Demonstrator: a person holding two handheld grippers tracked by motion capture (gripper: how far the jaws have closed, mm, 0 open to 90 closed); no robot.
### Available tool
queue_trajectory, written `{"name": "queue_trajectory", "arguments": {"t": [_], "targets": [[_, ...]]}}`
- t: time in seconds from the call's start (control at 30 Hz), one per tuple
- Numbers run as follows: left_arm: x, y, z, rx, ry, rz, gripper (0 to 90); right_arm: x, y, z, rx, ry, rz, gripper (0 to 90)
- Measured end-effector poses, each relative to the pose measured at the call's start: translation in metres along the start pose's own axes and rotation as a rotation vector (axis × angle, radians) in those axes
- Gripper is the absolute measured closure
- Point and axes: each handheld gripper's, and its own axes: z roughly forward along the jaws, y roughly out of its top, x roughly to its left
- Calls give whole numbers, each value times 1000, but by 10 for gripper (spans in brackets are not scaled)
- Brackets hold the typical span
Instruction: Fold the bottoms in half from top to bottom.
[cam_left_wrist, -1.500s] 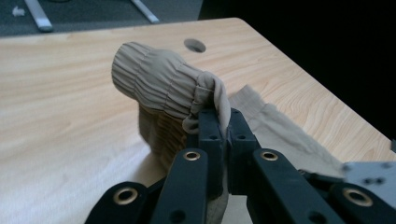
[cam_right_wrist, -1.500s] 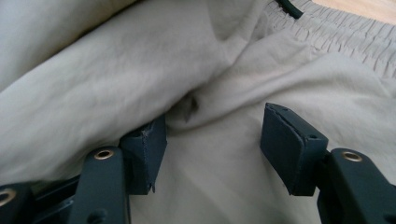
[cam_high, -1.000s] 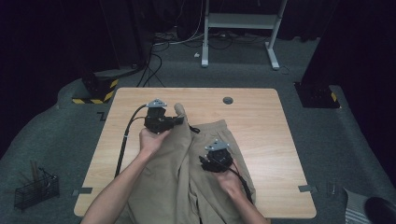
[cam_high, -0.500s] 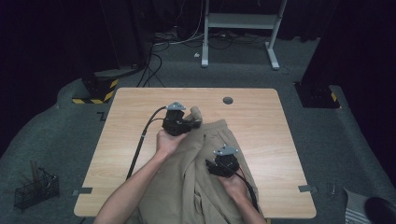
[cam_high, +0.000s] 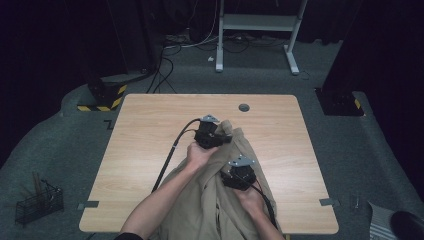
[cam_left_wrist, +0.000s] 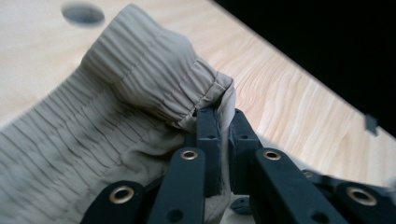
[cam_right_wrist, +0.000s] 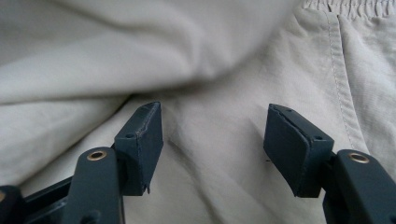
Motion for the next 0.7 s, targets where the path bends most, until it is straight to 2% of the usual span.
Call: {"name": "queue_trajectory", "arguments": {"t": [0.1, 0.17, 0.27, 0.33, 0.43, 0.47, 0.57, 0.67, 0.7], "targets": [[4, -8, 18, 51, 7, -10, 845, 0, 0, 0, 0, -2, 0, 372], [4, -12, 25, 67, 9, -17, 828, 0, 0, 0, -1, -3, 0, 372], [0, -12, 24, 68, 6, -10, 747, 0, 0, 0, 0, -3, 0, 372], [-3, -9, 17, 47, 30, 9, 648, 0, 0, 0, 0, -3, 0, 371], [-6, -3, 1, 11, 73, 19, 525, 0, 0, 0, 0, -3, 3, 368], [-6, -2, -4, 1, 75, 14, 497, 0, 0, 0, 1, -4, 3, 367], [-7, -3, -24, -30, 85, 19, 441, 1, 0, 0, 0, -7, 2, 367], [-5, -11, -43, -49, 91, 21, 403, 0, 0, 0, 0, -5, 3, 367], [-4, -15, -49, -54, 106, 20, 392, 1, 0, 0, 0, -6, 5, 367]]}}
